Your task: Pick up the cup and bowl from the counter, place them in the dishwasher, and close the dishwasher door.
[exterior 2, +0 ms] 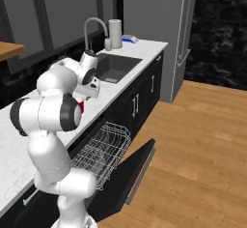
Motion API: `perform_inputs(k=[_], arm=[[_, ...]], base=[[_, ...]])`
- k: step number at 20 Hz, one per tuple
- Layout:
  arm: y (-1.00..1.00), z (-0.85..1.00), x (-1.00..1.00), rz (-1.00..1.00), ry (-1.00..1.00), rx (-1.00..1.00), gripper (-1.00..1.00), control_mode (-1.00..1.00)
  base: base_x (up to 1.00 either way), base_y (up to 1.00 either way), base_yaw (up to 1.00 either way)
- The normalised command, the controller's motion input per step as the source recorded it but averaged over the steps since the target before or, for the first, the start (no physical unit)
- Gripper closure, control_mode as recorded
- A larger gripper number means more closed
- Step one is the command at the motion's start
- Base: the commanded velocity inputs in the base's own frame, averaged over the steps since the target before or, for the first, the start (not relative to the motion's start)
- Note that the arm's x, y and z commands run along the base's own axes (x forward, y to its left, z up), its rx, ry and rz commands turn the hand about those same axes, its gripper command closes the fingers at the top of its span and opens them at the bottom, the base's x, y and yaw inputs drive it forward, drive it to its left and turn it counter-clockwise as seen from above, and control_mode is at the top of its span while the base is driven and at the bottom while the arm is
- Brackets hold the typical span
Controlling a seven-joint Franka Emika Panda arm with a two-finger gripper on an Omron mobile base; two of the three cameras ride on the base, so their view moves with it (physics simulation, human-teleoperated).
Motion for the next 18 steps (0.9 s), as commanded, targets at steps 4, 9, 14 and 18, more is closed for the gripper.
perform_inputs(k=[4, 9, 14, 18], arm=[[0.0, -0.38, 0.19, 0.0, 0.01, -0.05, -1.0, -1.0], [0.15, -0.44, 0.3, 0.0, 0.05, -0.11, -1.0, -1.0], [0.07, -0.34, 0.44, 0.0, 0.11, -0.09, -1.0, -1.0], [0.06, -0.09, 0.61, 0.0, 0.07, -0.01, -1.0, -1.0]], base=[[0.0, 0.0, 0.0], [0.0, 0.0, 0.0], [0.0, 0.0, 0.0], [0.0, 0.0, 0.0]])
